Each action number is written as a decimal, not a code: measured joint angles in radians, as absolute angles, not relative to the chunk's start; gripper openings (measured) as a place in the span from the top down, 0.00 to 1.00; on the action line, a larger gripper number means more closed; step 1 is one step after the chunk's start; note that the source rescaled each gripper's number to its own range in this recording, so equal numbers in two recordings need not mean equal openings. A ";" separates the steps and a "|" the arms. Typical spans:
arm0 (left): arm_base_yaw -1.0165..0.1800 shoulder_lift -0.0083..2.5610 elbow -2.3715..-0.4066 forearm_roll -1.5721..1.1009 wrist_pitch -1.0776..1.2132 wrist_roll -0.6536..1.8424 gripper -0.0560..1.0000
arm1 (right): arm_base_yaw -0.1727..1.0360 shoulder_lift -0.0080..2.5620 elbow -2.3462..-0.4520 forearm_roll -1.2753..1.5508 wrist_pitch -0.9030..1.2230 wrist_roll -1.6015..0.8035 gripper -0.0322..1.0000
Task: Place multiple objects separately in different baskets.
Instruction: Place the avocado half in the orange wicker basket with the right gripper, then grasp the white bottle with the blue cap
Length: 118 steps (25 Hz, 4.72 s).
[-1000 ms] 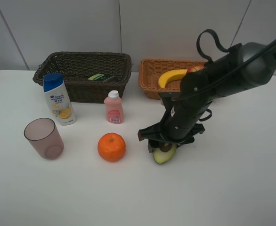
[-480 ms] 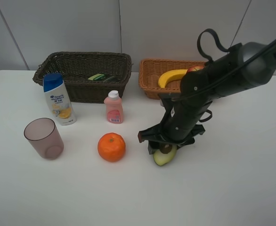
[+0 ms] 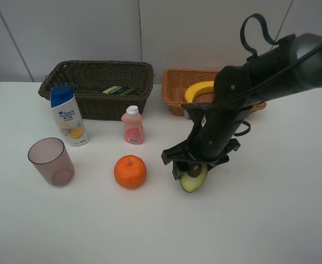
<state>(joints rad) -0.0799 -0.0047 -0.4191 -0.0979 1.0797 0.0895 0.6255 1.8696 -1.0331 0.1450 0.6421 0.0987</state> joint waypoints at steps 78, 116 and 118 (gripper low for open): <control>-0.080 -0.005 -0.419 -0.098 1.080 0.090 0.00 | 0.294 2.144 -1.467 0.065 0.161 -0.352 0.47; -0.080 -0.005 -0.419 -0.098 1.080 0.090 0.00 | 0.294 2.103 -1.467 0.092 0.199 -0.352 0.02; -0.080 -0.005 -0.419 -0.098 1.080 0.090 0.00 | 0.294 2.072 -1.467 0.093 0.232 -0.349 0.02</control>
<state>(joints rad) -0.0799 -0.0047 -0.4191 -0.0979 1.0797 0.0895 0.2936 2.0722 -1.4667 0.0928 0.2316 -0.3487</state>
